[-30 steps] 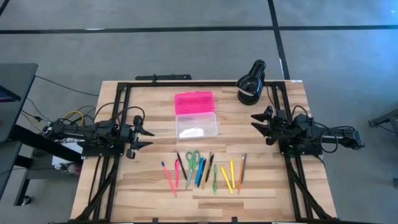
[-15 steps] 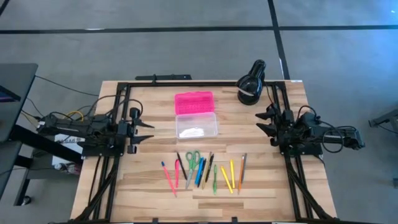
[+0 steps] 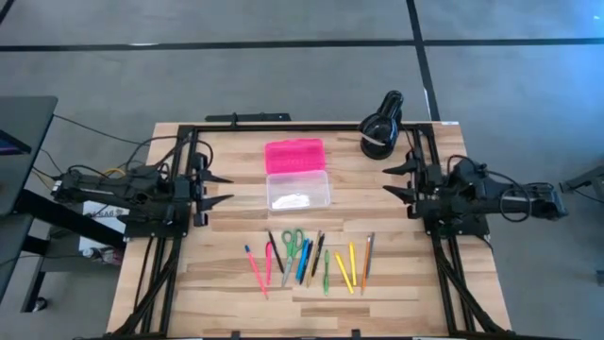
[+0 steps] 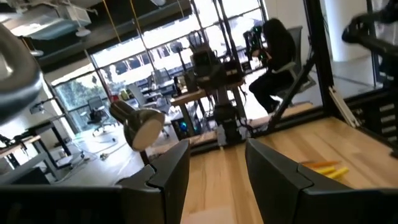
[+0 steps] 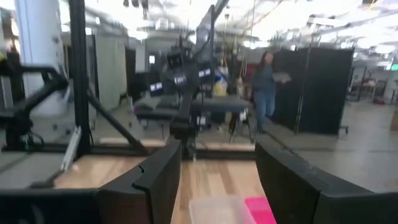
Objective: Pick & place school supplies into a supply box
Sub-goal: Put the pink pencil into the supply box
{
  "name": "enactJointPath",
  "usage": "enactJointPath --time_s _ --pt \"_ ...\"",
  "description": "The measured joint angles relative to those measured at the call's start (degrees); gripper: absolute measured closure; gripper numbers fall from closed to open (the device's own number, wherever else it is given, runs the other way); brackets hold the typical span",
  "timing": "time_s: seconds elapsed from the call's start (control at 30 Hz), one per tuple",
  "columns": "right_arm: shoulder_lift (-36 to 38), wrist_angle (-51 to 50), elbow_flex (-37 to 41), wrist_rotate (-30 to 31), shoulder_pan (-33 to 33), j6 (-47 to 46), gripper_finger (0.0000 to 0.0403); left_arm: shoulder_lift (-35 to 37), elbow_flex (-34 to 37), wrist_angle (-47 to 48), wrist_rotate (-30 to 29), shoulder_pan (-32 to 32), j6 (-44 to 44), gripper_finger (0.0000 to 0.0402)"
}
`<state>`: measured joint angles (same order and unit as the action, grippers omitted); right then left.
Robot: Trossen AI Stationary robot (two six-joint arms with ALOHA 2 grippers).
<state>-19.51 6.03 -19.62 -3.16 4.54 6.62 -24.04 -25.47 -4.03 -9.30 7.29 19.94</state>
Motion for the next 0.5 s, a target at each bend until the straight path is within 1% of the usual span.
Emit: enactJointPath --time_s 0.13,0.3,0.5 --pt "-7.15 -0.06 -3.09 0.01 -0.02 2.20 0.0203 -2.48 0.00 0.44 0.02 0.00 -0.59 0.0250" --pt "-17.09 0.62 -7.80 0.02 -1.10 3.91 0.0203 -7.77 -0.02 0.51 0.08 0.00 -1.04 0.0250" --pt "-27.03 0.50 -12.69 0.04 -4.52 4.54 0.0203 -14.89 -0.02 0.71 3.49 0.48 -2.97 0.0250"
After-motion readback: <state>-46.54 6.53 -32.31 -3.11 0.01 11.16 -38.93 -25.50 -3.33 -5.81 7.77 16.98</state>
